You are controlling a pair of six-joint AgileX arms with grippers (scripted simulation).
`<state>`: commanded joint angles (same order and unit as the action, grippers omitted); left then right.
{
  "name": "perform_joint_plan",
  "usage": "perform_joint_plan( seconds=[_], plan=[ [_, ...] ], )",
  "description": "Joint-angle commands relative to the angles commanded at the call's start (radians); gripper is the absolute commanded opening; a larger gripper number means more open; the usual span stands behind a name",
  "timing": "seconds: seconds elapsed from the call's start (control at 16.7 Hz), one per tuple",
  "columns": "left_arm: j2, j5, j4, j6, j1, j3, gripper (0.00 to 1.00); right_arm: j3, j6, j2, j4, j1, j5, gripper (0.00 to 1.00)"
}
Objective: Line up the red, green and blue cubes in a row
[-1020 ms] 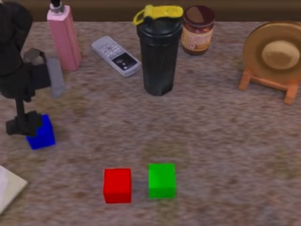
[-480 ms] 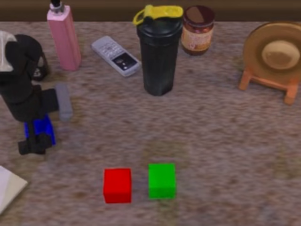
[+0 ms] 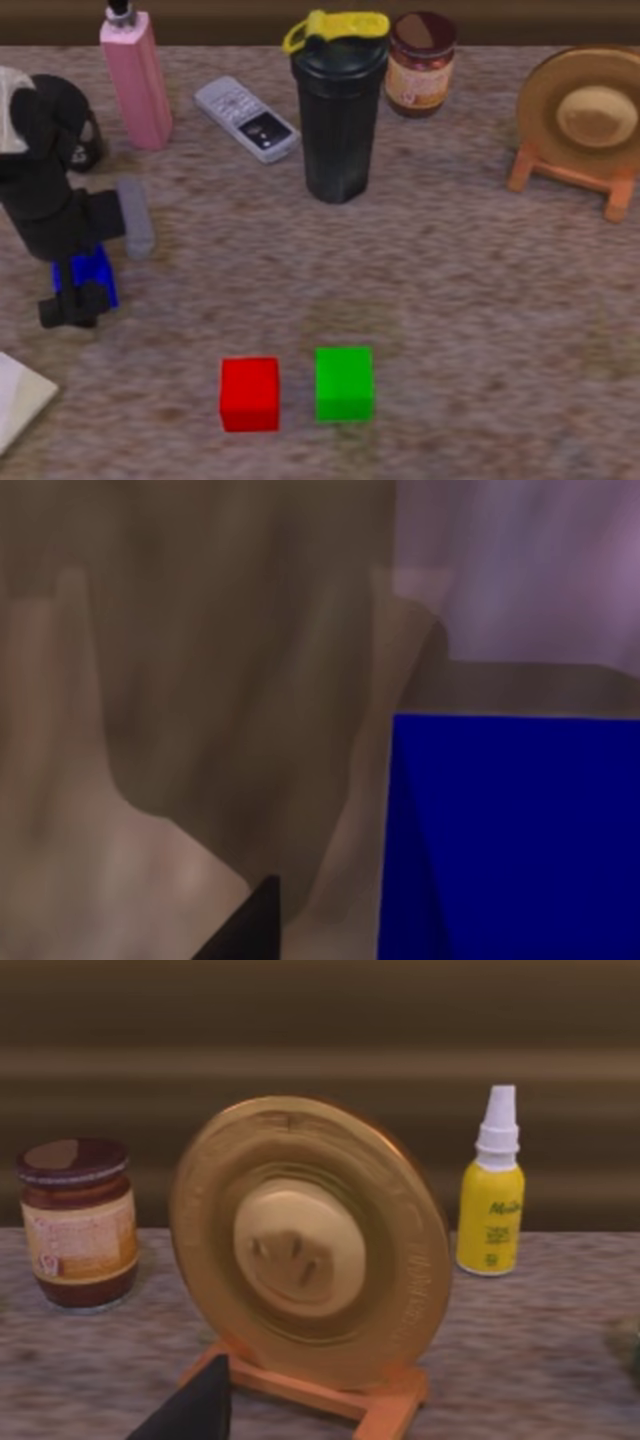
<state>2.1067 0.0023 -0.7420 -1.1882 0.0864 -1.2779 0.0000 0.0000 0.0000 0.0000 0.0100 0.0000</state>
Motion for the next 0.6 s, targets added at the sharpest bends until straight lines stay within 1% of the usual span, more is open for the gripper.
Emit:
perform_joint_plan(
  seconds=[0.48,0.54,0.6],
  plan=[
    [0.0,0.0,0.0,0.0,0.0,0.0,0.02,0.0,0.0,0.0,0.0,0.0,0.0,1.0],
    [0.0,0.0,0.0,0.0,0.0,0.0,0.0,0.0,0.0,0.0,0.0,0.0,0.0,1.0],
    [0.0,0.0,0.0,0.0,0.0,0.0,0.0,0.0,0.0,0.0,0.0,0.0,0.0,1.0]
  ],
)
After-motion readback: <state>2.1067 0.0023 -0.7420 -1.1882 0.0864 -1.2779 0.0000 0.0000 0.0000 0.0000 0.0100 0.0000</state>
